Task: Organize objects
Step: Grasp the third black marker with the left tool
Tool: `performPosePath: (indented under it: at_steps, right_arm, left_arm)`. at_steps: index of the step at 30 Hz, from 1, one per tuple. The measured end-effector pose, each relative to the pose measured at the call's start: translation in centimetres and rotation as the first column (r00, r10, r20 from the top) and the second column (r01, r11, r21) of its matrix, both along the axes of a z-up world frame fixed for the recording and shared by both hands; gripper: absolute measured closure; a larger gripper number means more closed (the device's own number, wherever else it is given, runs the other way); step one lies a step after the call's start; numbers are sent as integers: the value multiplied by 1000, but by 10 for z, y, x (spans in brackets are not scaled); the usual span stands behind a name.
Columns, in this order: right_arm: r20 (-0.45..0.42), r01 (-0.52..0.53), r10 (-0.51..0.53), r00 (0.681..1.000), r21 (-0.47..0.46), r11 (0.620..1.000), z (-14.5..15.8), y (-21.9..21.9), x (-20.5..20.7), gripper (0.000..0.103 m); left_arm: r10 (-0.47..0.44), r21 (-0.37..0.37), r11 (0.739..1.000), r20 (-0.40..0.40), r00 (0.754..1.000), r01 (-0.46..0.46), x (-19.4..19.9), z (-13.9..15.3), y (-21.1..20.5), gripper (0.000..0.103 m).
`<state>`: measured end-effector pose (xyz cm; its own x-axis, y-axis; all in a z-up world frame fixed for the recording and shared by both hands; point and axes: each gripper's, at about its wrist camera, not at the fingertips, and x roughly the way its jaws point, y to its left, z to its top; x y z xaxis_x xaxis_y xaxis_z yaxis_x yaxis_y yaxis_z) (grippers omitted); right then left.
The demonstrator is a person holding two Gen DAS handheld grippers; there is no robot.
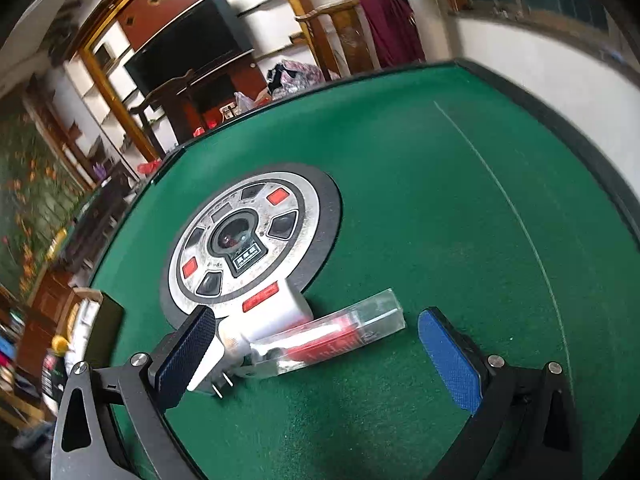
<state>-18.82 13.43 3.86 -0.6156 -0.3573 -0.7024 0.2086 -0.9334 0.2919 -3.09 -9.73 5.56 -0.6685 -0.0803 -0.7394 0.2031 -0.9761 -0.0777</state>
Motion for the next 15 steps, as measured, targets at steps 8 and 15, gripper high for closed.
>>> performPosePath:
  at_steps: [8, 15]
  right_arm:
    - [-134, 37, -18, 991, 139, 990, 7, -12, 18, 0]
    - [-100, 87, -73, 992, 142, 986, -1, -2, 13, 0]
  left_arm:
    - [5, 45, 999, -59, 998, -3, 21, 13, -5, 88]
    - [-5, 96, 995, -69, 998, 12, 30, 8, -6, 88]
